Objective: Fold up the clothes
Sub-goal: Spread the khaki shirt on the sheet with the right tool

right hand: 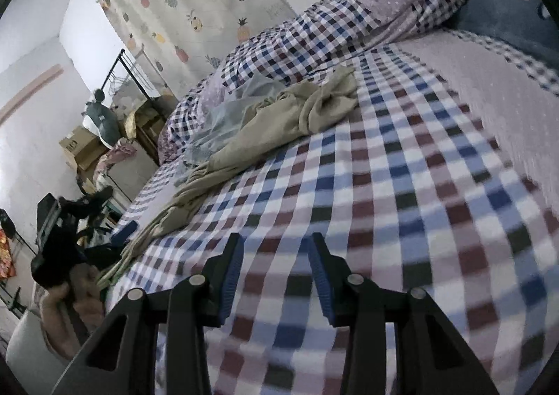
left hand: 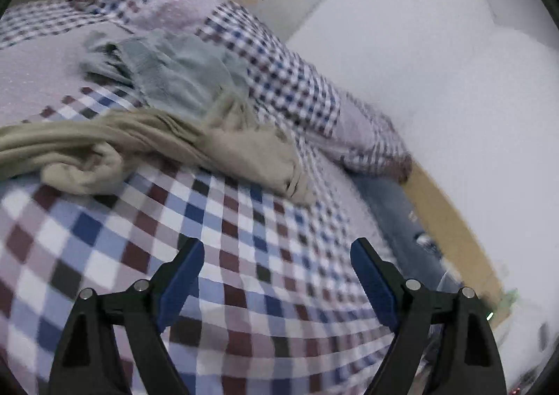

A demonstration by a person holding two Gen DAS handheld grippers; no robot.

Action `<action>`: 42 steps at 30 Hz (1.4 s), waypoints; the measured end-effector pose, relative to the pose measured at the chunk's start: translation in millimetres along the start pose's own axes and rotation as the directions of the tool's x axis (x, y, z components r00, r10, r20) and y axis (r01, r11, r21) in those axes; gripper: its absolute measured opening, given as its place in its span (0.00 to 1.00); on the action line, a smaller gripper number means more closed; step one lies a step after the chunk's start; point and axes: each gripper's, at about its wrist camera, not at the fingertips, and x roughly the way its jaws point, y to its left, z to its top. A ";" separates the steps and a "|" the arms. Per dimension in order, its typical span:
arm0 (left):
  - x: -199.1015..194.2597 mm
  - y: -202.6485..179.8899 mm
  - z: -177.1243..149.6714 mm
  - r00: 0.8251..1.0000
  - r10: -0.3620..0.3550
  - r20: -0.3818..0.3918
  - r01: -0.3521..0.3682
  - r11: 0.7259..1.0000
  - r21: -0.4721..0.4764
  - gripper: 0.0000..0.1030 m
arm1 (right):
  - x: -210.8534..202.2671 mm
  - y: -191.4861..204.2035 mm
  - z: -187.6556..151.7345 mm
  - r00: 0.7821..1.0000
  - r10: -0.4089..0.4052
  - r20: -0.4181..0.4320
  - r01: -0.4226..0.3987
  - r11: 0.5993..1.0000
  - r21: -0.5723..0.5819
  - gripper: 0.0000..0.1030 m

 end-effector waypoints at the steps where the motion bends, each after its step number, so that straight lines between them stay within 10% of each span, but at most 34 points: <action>1: 8.9 -0.9 -2.9 1.000 0.029 -0.009 -0.029 0.999 0.021 0.86 | 4.8 -0.5 6.9 1.000 -0.010 -0.004 0.010 1.000 -0.014 0.41; 13: 44.5 18.2 12.2 0.997 -0.009 -0.073 0.002 0.996 -0.091 0.86 | 134.5 12.6 102.4 0.974 -0.222 -0.054 0.190 0.920 -0.344 0.41; 27: 65.2 30.8 11.9 0.994 0.004 -0.109 -0.017 0.993 -0.119 0.86 | 258.6 -1.6 151.9 0.945 -0.314 -0.094 0.242 0.860 -0.449 0.40; 29: 63.9 30.7 12.7 0.995 0.010 -0.103 -0.021 0.994 -0.110 0.86 | 260.0 -1.6 156.8 0.937 -0.334 -0.098 0.252 0.845 -0.472 0.03; 42: 48.8 44.9 25.2 0.999 0.036 -0.040 -0.041 0.988 -0.151 0.86 | 58.6 -85.5 211.5 0.886 -0.427 0.182 0.451 0.884 -0.121 0.02</action>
